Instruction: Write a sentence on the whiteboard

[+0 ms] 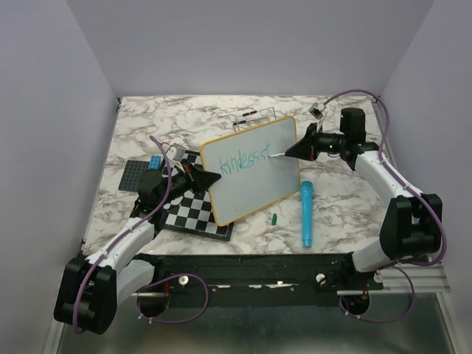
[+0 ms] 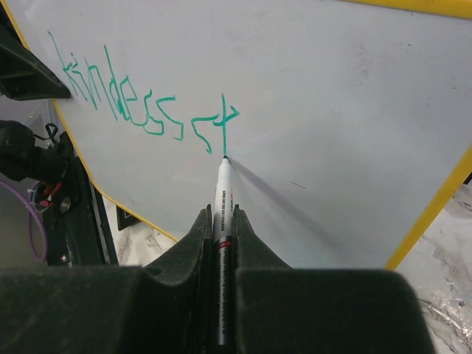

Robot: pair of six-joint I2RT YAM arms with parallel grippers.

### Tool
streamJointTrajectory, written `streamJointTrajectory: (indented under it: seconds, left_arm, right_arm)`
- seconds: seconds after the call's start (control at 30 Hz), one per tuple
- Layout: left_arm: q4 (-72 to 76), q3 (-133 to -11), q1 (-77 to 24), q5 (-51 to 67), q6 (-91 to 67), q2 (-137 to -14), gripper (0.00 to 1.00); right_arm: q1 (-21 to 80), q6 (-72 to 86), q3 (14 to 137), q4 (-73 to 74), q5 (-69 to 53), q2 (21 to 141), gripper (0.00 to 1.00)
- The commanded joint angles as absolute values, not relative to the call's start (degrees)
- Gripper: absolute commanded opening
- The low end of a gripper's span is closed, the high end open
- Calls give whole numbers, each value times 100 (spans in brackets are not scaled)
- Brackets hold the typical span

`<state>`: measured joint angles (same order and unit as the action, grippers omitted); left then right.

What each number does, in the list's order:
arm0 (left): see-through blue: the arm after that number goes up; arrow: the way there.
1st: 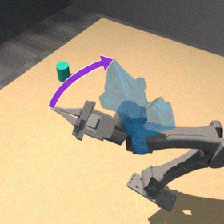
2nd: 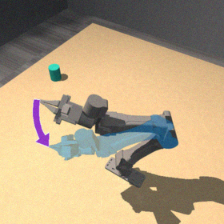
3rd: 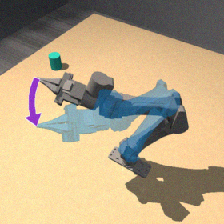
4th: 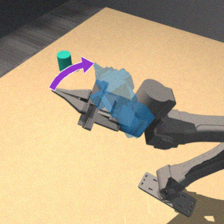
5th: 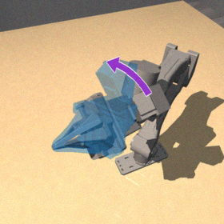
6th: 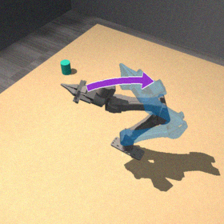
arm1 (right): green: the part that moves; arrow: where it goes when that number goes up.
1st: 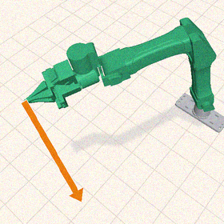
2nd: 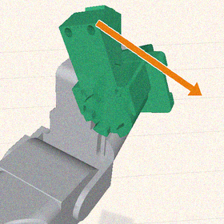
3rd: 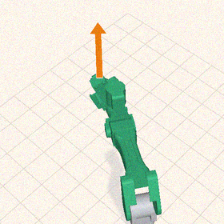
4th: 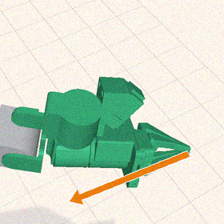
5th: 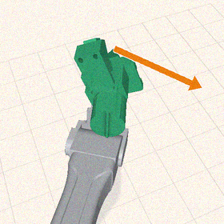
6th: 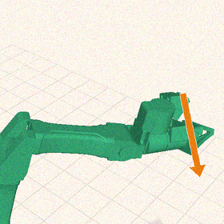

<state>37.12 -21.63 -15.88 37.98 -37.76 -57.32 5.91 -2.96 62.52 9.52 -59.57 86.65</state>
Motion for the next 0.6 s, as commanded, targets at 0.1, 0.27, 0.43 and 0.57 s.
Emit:
streamJointTrajectory:
  seconds: [0.1,0.27,0.43,0.57]
  left_arm:
    - [3981,-2294,-1644,4008,-3595,-5599,0]
    - [3981,-2303,-1644,4017,-3603,-5590,0]
    - [3973,-2294,-1644,3999,-3595,-5581,0]
    - [4008,-2276,-1644,3999,-3604,-5599,0]
  right_arm:
    - [440,-369,6600,1081,-5757,8394,1]
    - [352,-220,6610,1046,-6116,8139,1]
    - [360,-158,6232,818,-6521,7726,1]
    - [360,-263,6056,694,-6592,7646,1]
